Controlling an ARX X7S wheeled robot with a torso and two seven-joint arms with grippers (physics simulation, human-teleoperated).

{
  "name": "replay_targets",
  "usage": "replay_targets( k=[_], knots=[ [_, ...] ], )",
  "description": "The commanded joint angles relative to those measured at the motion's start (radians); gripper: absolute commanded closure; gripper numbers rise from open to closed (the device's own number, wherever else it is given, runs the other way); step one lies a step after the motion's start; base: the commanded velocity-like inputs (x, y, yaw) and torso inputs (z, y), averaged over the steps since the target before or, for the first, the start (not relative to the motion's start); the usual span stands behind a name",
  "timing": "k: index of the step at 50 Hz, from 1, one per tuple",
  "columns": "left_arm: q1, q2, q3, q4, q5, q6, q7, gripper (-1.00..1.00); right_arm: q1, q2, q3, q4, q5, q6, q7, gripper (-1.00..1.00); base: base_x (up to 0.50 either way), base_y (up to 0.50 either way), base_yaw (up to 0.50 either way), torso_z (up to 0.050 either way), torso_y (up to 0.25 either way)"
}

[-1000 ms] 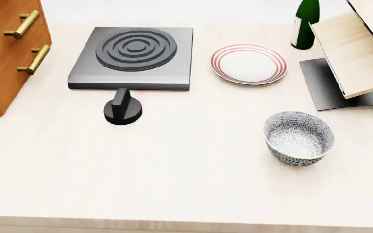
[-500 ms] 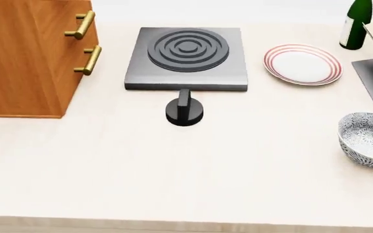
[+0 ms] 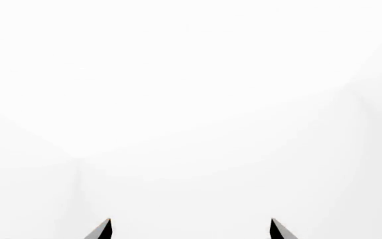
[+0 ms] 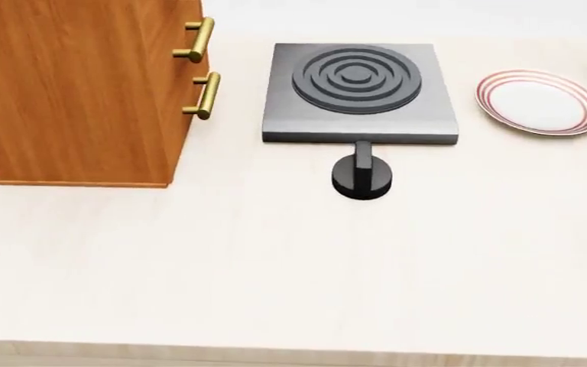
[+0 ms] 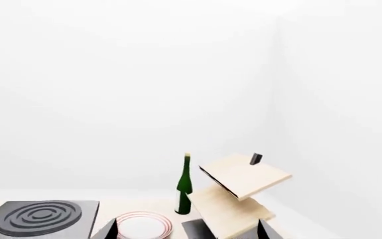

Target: Put the bowl on the stove.

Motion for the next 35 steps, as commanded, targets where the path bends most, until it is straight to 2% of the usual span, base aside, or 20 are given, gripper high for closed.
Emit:
replay_targets(
  k=[1, 11, 35],
  knots=[
    [0.003, 0.025, -0.026, 0.000, 0.020, 0.025, 0.019, -1.00, -0.018, -0.021, 0.001, 0.007, -0.057, -0.039, -0.019, -1.00, 0.00, 0.00, 0.00, 0.000, 0.000],
    [0.003, 0.026, -0.028, 0.000, 0.017, 0.025, 0.021, -1.00, 0.001, -0.015, 0.030, 0.014, -0.019, 0.010, -0.007, -1.00, 0.05, 0.00, 0.00, 0.000, 0.000],
    [0.003, 0.022, -0.012, 0.000, 0.023, 0.025, 0.008, -1.00, -0.012, -0.019, 0.019, 0.030, -0.030, 0.005, -0.005, -1.00, 0.49, 0.00, 0.00, 0.000, 0.000]
  ],
)
